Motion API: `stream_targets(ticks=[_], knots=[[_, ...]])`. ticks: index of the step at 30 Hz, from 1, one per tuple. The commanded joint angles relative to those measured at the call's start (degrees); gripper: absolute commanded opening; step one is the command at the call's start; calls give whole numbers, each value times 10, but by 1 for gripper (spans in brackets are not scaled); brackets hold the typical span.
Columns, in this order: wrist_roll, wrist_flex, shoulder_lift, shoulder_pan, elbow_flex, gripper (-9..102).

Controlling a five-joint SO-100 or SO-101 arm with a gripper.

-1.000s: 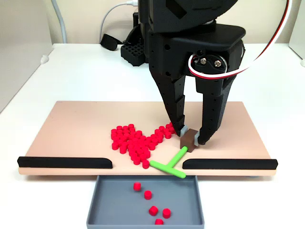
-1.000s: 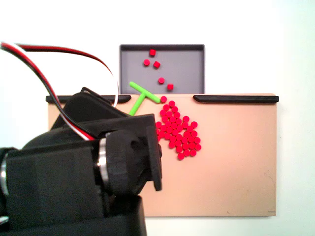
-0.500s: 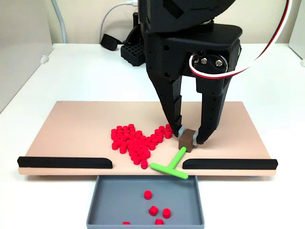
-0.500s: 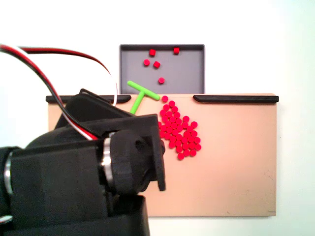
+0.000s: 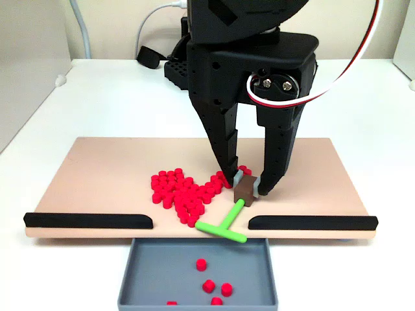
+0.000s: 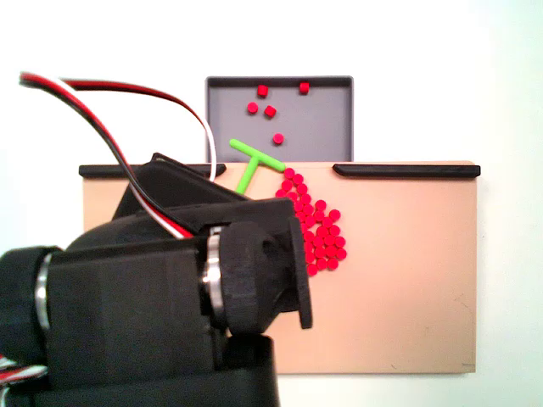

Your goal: Push granules from left to the grey container

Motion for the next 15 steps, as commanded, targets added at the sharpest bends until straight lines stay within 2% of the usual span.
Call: stream_targets(ticks=[1, 15], knots=[[-2, 11, 40, 1, -7, 0], [-39, 71, 142, -9, 5, 0]])
